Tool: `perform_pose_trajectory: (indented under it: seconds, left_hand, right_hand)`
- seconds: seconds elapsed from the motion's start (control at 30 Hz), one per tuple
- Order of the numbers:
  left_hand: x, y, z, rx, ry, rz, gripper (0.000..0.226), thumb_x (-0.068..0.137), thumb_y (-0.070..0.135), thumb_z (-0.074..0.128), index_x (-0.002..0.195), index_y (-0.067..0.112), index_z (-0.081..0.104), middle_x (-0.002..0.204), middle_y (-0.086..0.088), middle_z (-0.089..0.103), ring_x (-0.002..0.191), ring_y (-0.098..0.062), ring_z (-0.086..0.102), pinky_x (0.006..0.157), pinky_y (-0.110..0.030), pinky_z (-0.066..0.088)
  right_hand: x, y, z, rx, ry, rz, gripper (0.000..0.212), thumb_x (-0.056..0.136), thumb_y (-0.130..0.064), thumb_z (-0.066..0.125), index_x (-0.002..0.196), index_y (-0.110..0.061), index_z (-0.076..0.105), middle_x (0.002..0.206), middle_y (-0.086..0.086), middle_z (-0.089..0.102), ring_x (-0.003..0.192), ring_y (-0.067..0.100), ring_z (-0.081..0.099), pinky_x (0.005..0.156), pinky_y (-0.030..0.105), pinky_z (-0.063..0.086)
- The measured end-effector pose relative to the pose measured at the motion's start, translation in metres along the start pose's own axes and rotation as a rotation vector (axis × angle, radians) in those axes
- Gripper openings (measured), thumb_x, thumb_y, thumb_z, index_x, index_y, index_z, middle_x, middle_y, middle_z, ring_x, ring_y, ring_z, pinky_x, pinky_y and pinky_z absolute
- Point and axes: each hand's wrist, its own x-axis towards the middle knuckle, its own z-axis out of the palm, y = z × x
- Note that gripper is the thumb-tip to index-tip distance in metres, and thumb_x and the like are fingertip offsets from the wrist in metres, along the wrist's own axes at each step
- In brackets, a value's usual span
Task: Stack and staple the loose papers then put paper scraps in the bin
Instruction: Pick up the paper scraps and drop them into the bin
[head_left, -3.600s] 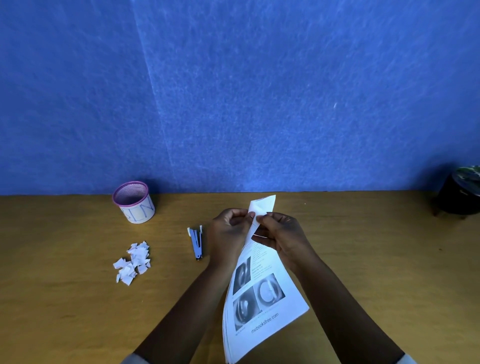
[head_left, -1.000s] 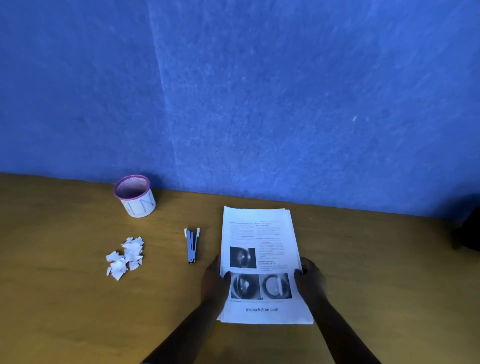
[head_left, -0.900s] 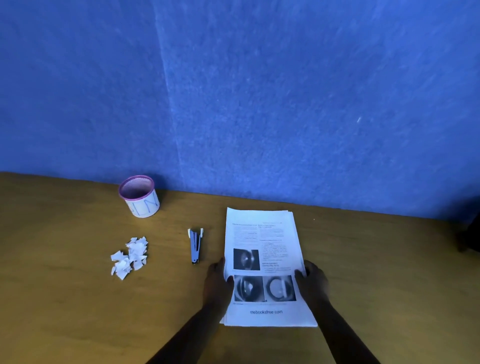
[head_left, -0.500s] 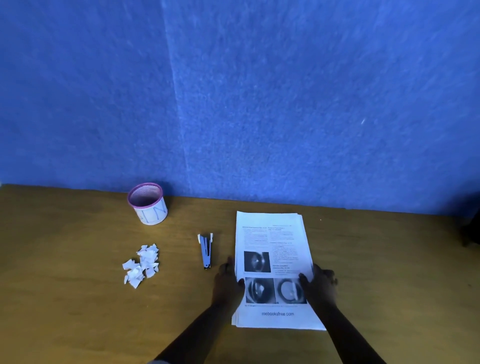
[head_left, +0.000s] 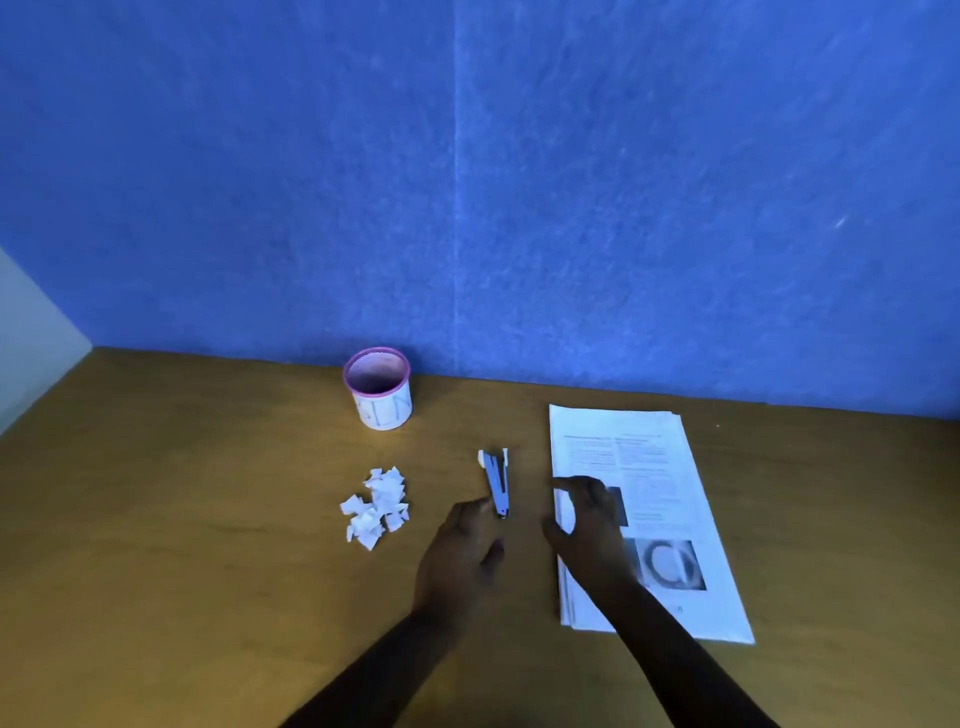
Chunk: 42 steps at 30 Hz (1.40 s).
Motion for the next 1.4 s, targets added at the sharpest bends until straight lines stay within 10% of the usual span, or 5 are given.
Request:
perform_pose_trajectory:
  seconds: [0.4, 0.7, 1.13, 1.4]
  left_hand:
    - [0.027, -0.106, -0.093, 0.214, -0.154, -0.322, 0.107, 0.059, 0.045, 0.079, 0.142, 0.022, 0.016, 0.144, -0.005, 0.025, 0.127, -0.030, 0.038, 0.099, -0.042, 0.041]
    - [0.049, -0.118, -0.092, 0.159, -0.232, -0.257, 0.071, 0.070, 0.020, 0.076, 0.132, 0.015, 0.040, 0.128, -0.007, 0.040, 0.111, -0.023, 0.052, 0.096, -0.030, 0.044]
    - [0.048, -0.097, -0.085, 0.169, -0.075, -0.202, 0.019, 0.085, 0.009, 0.052, 0.096, 0.006, 0.066, 0.102, -0.014, 0.063, 0.092, -0.024, 0.060, 0.069, -0.021, 0.035]
    - [0.077, -0.080, -0.107, 0.249, -0.012, -0.069, 0.017, 0.086, 0.010, 0.051, 0.087, 0.003, 0.067, 0.094, -0.015, 0.063, 0.082, -0.024, 0.060, 0.065, -0.023, 0.034]
  right_hand:
    - [0.049, -0.109, 0.100, -0.312, -0.661, -0.205, 0.095, 0.074, -0.035, 0.074, 0.147, -0.014, 0.018, 0.152, 0.012, 0.025, 0.140, 0.030, 0.024, 0.114, 0.038, 0.020]
    - [0.052, -0.134, 0.127, -0.358, -0.628, -0.280, 0.071, 0.082, -0.026, 0.067, 0.142, -0.015, 0.031, 0.147, 0.008, 0.035, 0.134, 0.030, 0.032, 0.110, 0.040, 0.033]
    - [0.035, -0.138, 0.118, -0.142, -0.407, -0.129, 0.020, 0.088, -0.016, 0.054, 0.096, -0.010, 0.071, 0.094, 0.011, 0.069, 0.086, 0.025, 0.066, 0.065, 0.027, 0.046]
    - [0.060, -0.155, 0.091, -0.027, -0.351, -0.149, 0.023, 0.089, -0.015, 0.057, 0.108, -0.014, 0.070, 0.106, 0.006, 0.072, 0.094, 0.019, 0.066, 0.083, 0.031, 0.053]
